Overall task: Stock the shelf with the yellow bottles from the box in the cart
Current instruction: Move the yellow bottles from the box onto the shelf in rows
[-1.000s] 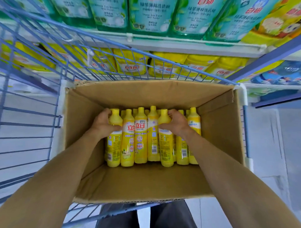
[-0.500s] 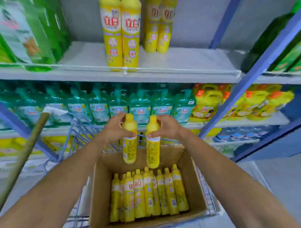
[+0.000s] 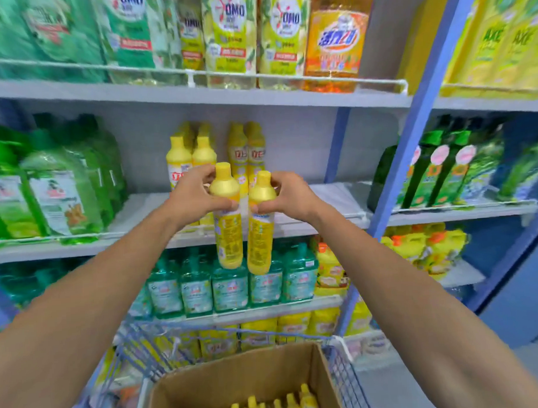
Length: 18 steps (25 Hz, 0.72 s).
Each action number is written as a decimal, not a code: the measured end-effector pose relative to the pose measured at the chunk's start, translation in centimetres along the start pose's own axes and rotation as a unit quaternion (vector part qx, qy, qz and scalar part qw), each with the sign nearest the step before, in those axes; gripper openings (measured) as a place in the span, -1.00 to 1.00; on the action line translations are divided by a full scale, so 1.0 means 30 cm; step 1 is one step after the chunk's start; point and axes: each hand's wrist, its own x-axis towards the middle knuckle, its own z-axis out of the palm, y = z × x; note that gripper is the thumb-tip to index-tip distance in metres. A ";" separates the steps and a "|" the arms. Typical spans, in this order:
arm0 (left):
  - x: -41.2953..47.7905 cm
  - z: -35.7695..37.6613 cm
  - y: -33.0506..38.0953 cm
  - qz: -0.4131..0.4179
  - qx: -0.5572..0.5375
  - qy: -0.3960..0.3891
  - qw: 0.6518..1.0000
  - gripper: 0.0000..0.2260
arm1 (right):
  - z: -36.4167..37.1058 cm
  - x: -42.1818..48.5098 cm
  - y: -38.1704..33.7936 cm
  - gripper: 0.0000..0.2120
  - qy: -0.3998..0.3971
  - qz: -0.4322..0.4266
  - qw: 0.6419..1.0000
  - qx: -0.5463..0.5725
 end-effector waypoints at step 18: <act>0.433 0.192 -0.040 -0.030 0.057 0.098 0.993 -0.57 | -0.102 0.395 0.226 -0.28 0.013 -0.038 0.989 0.141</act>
